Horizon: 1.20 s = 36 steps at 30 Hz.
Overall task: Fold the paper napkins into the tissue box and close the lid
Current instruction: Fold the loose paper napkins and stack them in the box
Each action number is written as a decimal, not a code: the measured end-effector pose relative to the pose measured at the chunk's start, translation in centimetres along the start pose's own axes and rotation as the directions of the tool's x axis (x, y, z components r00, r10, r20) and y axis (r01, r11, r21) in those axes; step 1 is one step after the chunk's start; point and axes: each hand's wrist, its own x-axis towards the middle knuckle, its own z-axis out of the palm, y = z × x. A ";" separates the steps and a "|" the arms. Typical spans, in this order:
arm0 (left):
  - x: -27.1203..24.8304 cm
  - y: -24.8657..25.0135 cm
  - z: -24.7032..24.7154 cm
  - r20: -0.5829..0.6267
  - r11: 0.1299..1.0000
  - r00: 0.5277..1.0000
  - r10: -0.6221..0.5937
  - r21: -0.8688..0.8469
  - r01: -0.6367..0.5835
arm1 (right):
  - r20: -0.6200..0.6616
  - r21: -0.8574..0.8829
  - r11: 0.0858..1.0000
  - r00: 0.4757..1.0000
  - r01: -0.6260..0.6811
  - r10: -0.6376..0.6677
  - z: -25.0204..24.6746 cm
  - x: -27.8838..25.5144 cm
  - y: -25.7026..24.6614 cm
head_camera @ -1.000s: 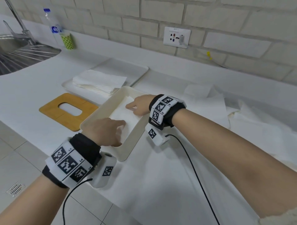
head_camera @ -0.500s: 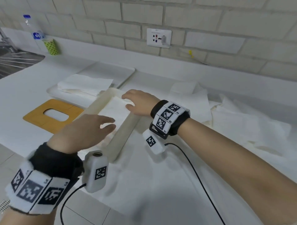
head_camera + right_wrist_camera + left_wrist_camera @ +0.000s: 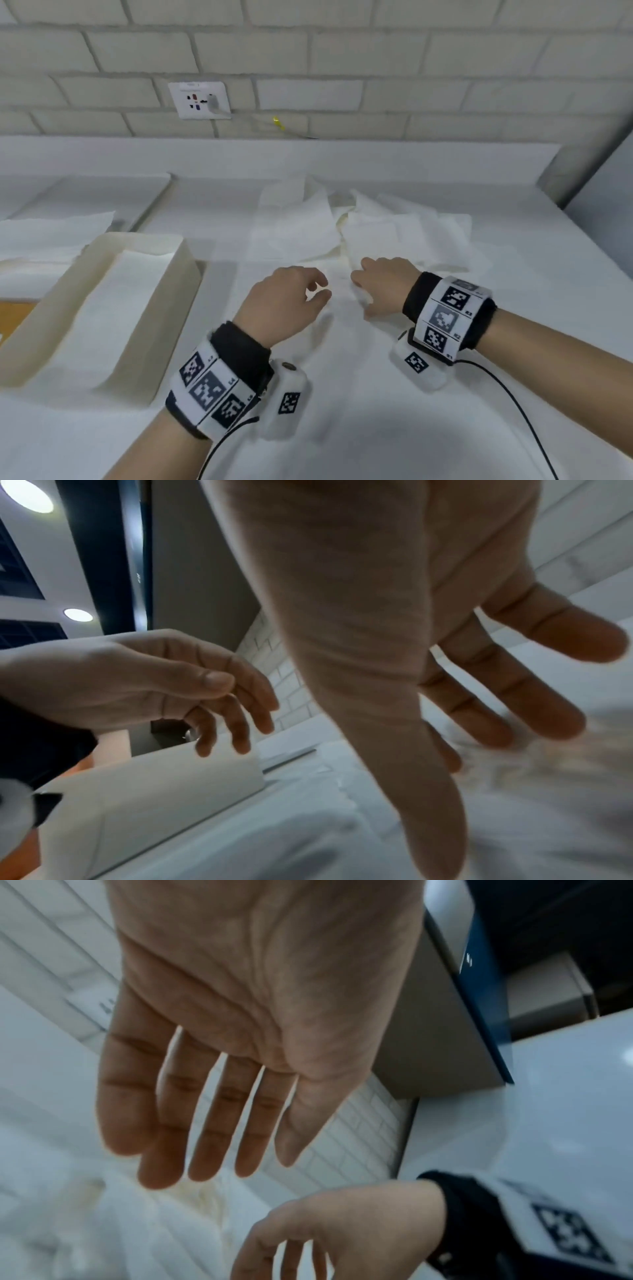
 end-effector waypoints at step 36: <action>6.9 5.1 0.7 -0.544 0.739 0.839 -0.020 -0.573 -0.355 | -0.644 0.743 0.482 0.694 0.466 0.322 -1.0 -2.6 7.4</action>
